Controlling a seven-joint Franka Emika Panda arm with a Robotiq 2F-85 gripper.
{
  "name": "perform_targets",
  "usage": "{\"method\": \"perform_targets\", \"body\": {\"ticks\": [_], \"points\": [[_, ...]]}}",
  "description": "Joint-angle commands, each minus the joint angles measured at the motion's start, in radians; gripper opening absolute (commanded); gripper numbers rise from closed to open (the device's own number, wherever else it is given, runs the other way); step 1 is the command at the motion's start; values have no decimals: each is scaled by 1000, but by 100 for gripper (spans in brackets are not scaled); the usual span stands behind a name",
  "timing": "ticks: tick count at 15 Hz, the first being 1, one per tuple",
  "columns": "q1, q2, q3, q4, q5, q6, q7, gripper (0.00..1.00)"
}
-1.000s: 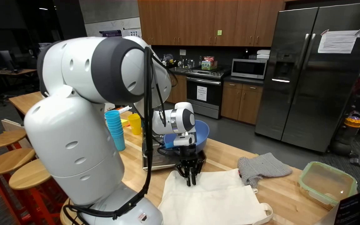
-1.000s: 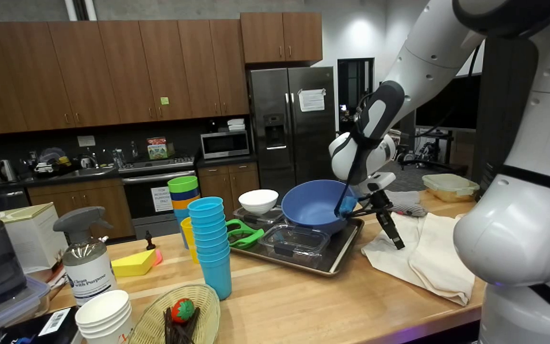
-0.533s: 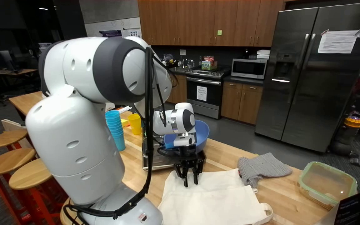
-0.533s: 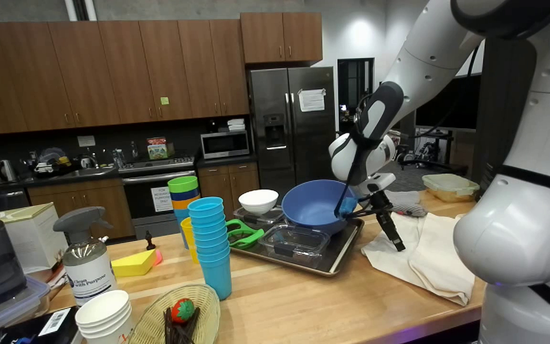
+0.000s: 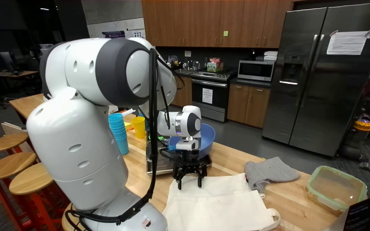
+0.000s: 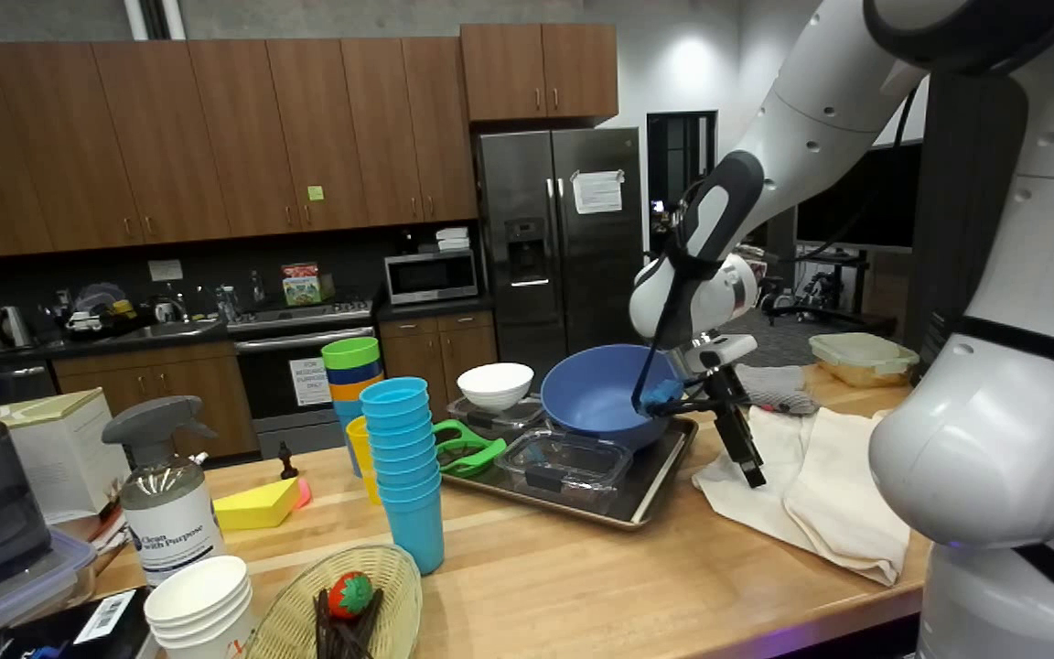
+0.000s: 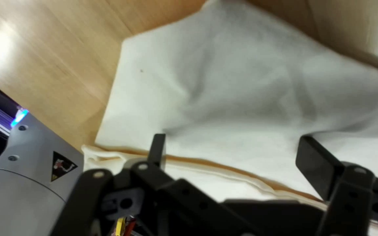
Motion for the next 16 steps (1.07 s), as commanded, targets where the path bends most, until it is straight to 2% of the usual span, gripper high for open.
{"method": "perform_targets", "body": {"ticks": [1,5,7,10,16], "points": [[6,10,-6,28,62,-59,8,100],[5,9,-3,36,83,-78,31,100],[3,4,-4,26,85,-24,57,100],[2,5,-2,27,71,-3,90,100],[2,14,3,41,52,-61,151,100]]}}
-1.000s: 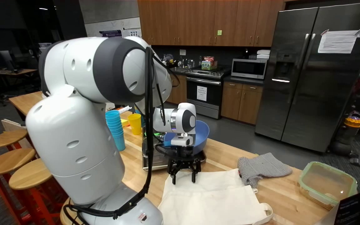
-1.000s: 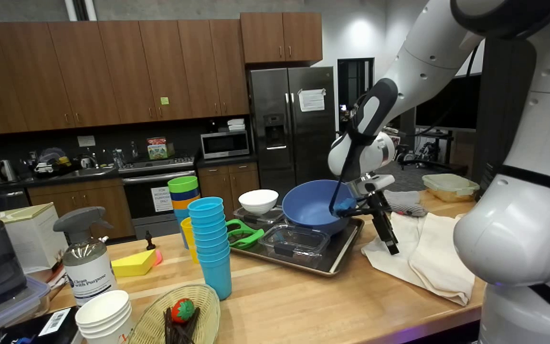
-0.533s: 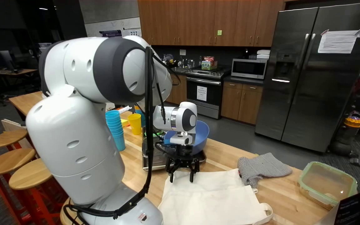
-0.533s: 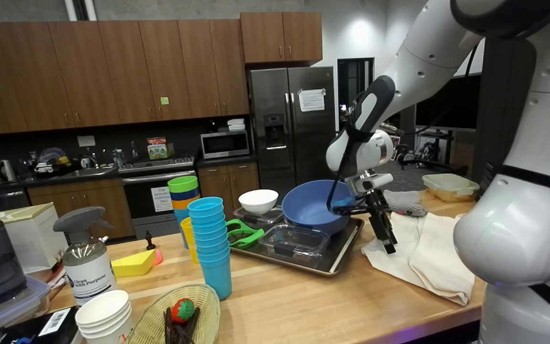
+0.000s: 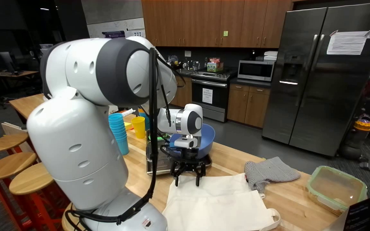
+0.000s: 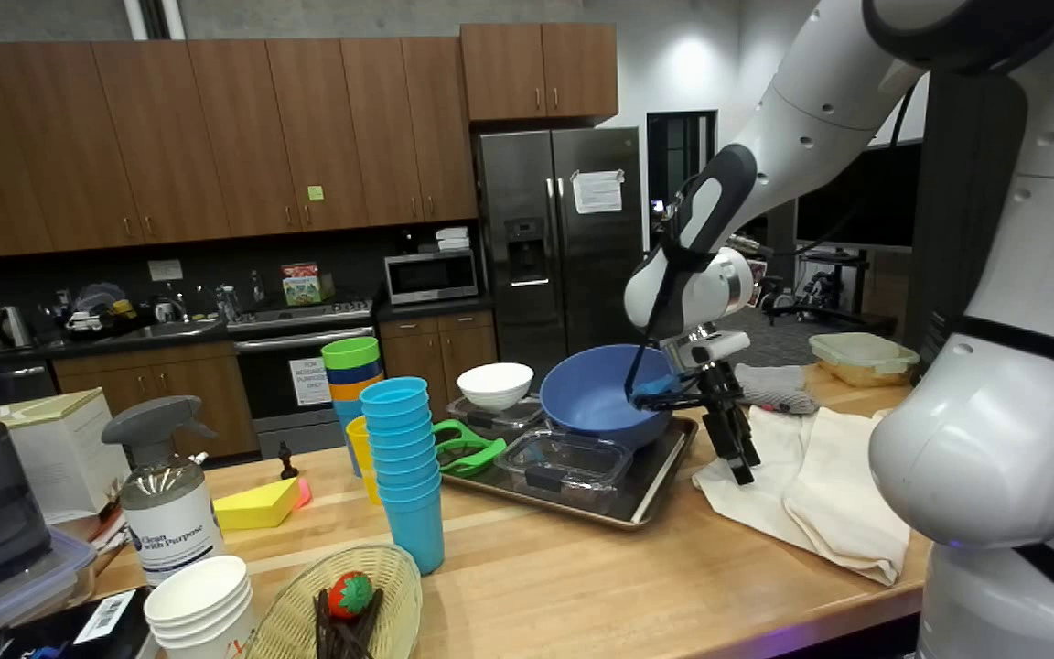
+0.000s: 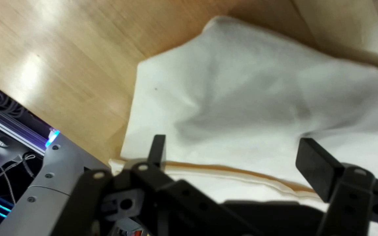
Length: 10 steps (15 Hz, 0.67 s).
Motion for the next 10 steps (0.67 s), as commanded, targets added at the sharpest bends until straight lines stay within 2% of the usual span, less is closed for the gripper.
{"method": "perform_targets", "body": {"ticks": [1,4,7,10], "points": [[2,12,3,17,-15,-17,81,100],[0,10,3,12,-21,14,126,100],[4,1,-5,5,-8,-7,52,100],[4,1,-5,4,-8,-8,46,100]]}}
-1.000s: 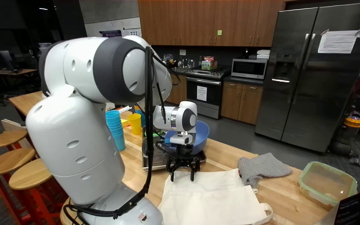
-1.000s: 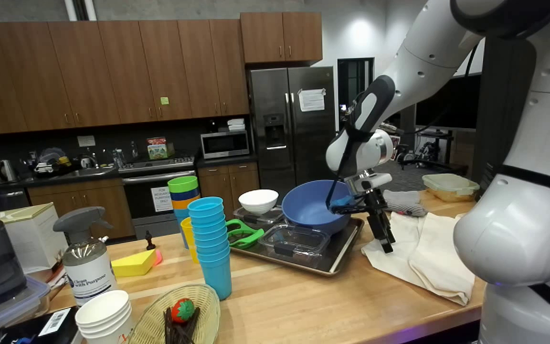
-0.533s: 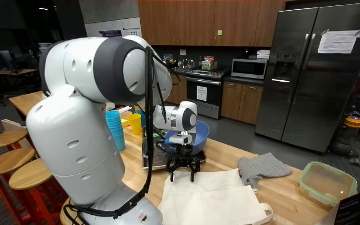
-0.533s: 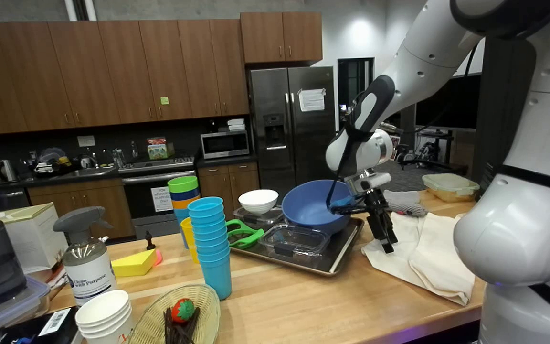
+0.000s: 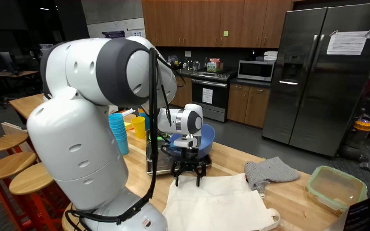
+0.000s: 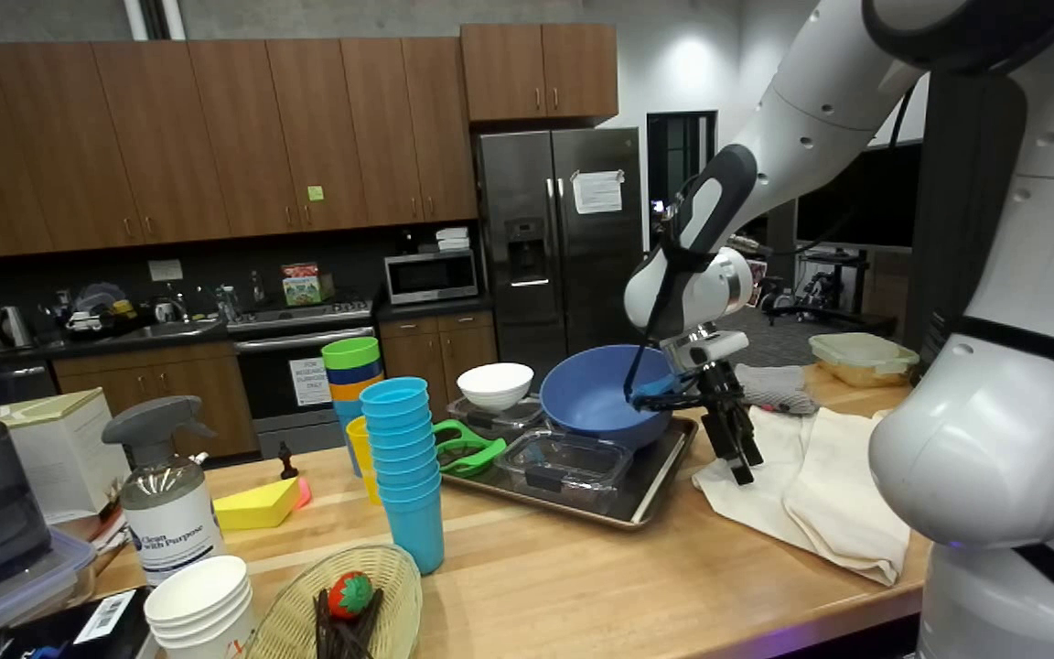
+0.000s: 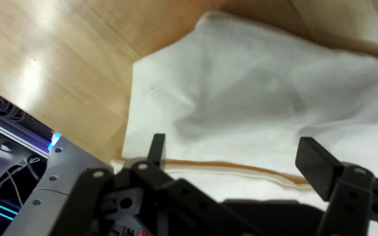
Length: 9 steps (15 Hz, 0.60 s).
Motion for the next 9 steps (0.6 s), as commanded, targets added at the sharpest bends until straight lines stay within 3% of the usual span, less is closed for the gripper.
{"method": "perform_targets", "body": {"ticks": [1,9], "points": [[4,1,-5,2,0,-2,0,100],[5,2,-8,2,37,4,-5,100]]}}
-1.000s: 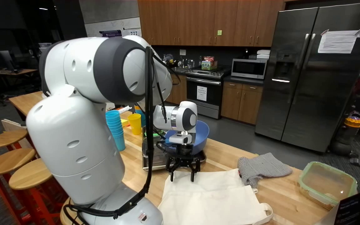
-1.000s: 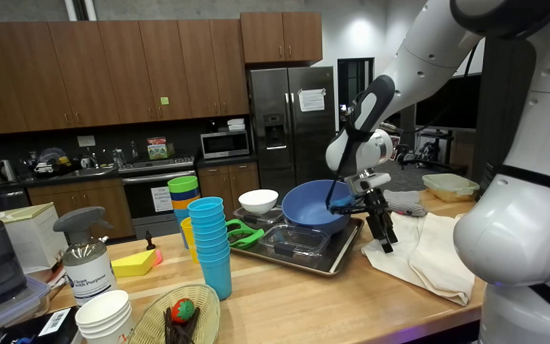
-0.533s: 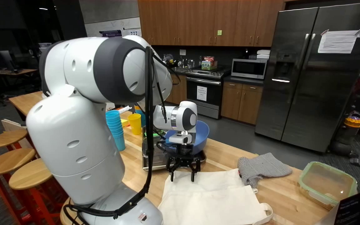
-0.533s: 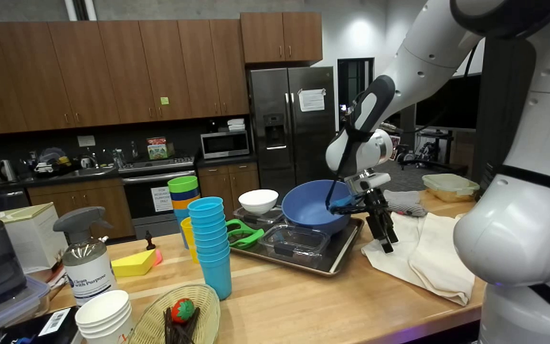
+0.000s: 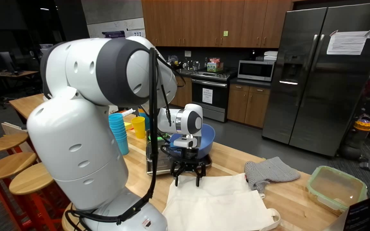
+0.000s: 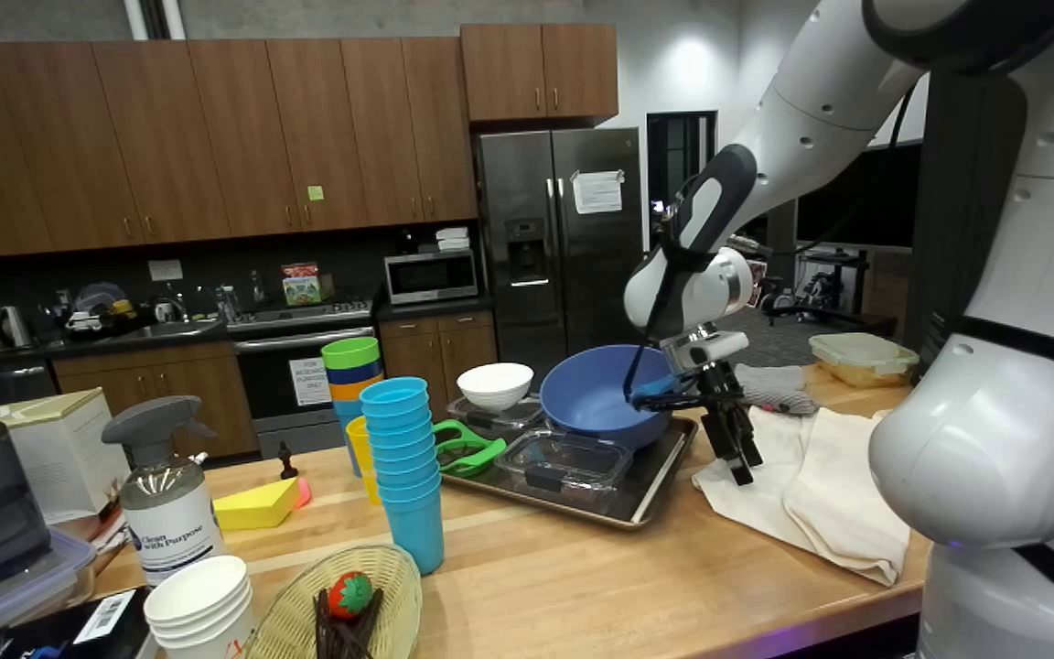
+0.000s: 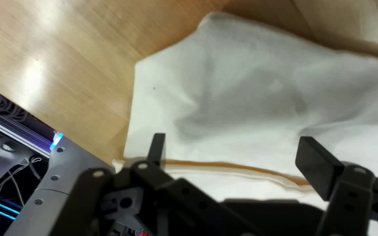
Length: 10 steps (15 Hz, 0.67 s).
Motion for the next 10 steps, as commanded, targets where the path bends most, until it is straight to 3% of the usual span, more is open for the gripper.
{"method": "perform_targets", "body": {"ticks": [1,10], "points": [[4,0,-7,0,34,19,14,100],[0,3,-1,2,41,56,79,100]]}}
